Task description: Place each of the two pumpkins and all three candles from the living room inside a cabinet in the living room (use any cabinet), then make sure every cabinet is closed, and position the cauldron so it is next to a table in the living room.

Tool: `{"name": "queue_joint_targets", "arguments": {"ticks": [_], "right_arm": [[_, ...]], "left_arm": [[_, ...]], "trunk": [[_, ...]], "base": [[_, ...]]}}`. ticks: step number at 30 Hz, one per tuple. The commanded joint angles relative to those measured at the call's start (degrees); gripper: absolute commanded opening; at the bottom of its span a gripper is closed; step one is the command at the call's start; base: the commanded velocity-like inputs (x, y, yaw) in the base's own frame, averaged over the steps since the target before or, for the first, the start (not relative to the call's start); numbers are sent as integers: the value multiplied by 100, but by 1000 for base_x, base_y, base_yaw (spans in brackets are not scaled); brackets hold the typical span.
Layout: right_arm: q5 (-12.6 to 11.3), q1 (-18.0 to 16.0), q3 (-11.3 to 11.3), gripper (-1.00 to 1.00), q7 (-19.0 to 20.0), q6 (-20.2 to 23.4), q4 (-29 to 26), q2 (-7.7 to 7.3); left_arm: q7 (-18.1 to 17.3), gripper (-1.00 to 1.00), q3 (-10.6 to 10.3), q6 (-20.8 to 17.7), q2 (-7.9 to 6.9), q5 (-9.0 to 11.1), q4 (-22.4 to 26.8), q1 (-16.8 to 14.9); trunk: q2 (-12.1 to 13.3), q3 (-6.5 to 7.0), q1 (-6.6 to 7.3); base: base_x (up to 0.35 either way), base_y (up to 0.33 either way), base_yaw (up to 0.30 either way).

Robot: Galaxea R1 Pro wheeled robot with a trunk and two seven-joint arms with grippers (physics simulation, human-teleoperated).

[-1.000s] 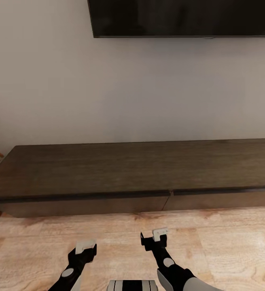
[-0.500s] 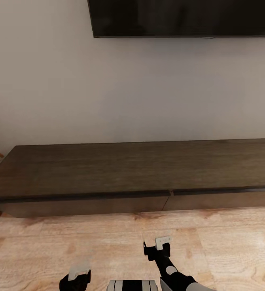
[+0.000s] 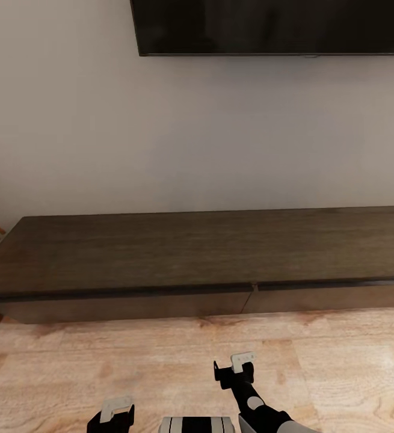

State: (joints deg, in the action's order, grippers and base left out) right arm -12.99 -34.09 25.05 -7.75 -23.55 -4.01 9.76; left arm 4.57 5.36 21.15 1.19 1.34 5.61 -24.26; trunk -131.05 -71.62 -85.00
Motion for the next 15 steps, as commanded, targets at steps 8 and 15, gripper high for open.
{"name": "queue_joint_targets", "arguments": {"ticks": [8,15], "right_arm": [[52,262,8,100,32,19,261,-214],[66,400,8,100,28,-11,488,-226]], "left_arm": [[-22,100,129,-33,-99,136,6,262],[-20,100,376,-32,-170,220,-2,491]], "trunk": [[0,0,0],[0,0,0]], "base": [[0,0,0],[0,0,0]]}}
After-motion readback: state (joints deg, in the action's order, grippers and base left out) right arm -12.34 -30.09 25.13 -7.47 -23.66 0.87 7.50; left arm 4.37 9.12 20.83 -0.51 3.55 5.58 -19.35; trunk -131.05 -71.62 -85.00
